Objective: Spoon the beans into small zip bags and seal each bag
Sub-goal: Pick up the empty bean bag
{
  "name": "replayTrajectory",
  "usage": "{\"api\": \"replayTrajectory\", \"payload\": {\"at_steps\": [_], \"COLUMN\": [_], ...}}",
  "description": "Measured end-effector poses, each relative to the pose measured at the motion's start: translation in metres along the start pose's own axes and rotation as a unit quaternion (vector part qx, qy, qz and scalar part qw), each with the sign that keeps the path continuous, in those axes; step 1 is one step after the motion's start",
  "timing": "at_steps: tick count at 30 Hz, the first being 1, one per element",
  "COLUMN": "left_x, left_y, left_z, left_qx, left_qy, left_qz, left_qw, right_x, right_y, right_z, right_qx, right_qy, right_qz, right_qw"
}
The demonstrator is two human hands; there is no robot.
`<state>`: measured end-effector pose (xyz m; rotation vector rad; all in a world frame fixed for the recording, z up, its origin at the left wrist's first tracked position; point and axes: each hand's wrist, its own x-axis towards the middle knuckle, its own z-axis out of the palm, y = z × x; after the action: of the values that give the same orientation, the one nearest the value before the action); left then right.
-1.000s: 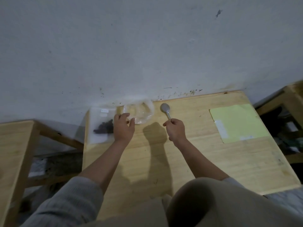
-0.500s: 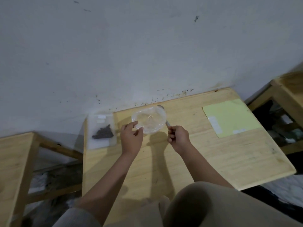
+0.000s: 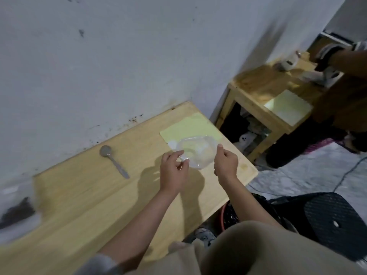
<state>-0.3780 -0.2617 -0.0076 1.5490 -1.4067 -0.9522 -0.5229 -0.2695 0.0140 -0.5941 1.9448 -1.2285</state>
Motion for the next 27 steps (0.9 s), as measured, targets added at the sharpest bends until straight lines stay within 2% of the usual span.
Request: {"api": "replayTrajectory", "payload": {"at_steps": [7, 12, 16, 19, 24, 27], "left_x": [-0.032, -0.087, -0.118, -0.125, -0.137, -0.151], "left_y": [0.054, 0.043, -0.011, -0.061, -0.14, -0.16], "left_z": [0.132, 0.194, 0.232, 0.255, 0.302, 0.33], "left_qx": [0.003, 0.029, 0.065, 0.123, 0.208, 0.204], "left_qy": [-0.2, -0.295, -0.342, -0.349, -0.307, -0.318], "left_qz": [0.068, 0.098, 0.07, 0.034, -0.009, -0.051], "left_qw": [0.977, 0.95, 0.935, 0.928, 0.929, 0.924], "right_x": [0.037, 0.036, 0.044, 0.065, 0.104, 0.123], "right_y": [0.029, 0.078, 0.144, 0.207, 0.313, 0.36], "right_z": [-0.15, -0.209, -0.23, -0.235, -0.245, -0.254], "right_qx": [-0.01, -0.022, -0.051, -0.047, -0.008, 0.046], "right_qy": [0.24, 0.324, 0.343, 0.334, 0.256, 0.193], "right_qz": [0.034, 0.084, 0.122, 0.178, 0.271, 0.294], "right_qw": [0.97, 0.942, 0.93, 0.924, 0.928, 0.935]}}
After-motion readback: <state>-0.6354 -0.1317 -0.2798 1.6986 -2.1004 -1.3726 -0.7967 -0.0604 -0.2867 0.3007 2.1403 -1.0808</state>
